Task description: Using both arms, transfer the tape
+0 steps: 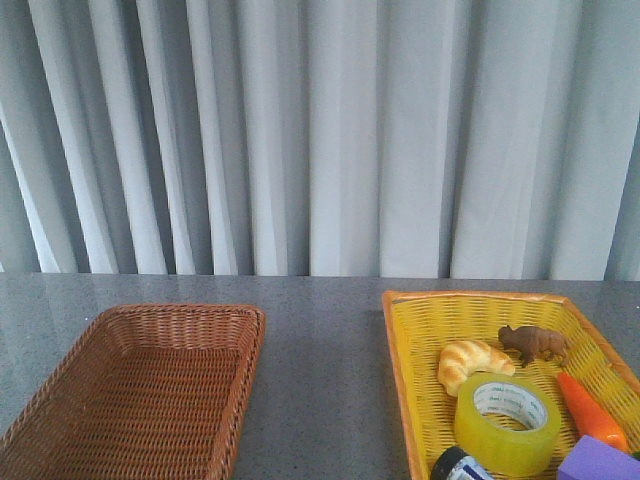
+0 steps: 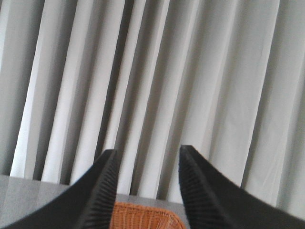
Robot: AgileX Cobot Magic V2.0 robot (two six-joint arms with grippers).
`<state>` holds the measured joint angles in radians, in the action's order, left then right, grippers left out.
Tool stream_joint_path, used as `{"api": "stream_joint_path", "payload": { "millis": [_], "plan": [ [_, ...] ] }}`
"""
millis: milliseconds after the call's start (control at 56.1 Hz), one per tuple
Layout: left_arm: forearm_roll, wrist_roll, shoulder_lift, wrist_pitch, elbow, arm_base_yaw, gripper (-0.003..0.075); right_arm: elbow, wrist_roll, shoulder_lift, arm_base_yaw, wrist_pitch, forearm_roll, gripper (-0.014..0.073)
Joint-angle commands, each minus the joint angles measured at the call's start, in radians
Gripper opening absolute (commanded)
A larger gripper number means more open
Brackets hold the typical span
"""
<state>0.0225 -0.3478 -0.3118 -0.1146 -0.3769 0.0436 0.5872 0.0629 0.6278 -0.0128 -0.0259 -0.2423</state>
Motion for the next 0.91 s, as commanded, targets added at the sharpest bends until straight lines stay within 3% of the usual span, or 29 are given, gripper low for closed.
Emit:
{"api": "stream_joint_path", "payload": {
  "millis": [0,410,606,891],
  "plan": [
    [-0.001,-0.009,-0.032,-0.055,-0.035,-0.001,0.034,0.079,0.028,0.063,-0.005,0.032,0.044,0.0566],
    [-0.001,-0.008,-0.032,-0.052,-0.035,-0.001,0.034,0.66,0.053,0.685,-0.005,-0.503,0.111,0.0566],
    [-0.001,-0.008,-0.032,-0.05,-0.035,-0.001,0.034,0.77,0.053,0.909,-0.005,-0.595,0.113,0.0566],
    [-0.001,-0.008,-0.032,-0.045,-0.035,-0.001,0.034,0.777,0.06,1.047,-0.005,-0.616,0.13,0.0566]
  ]
}}
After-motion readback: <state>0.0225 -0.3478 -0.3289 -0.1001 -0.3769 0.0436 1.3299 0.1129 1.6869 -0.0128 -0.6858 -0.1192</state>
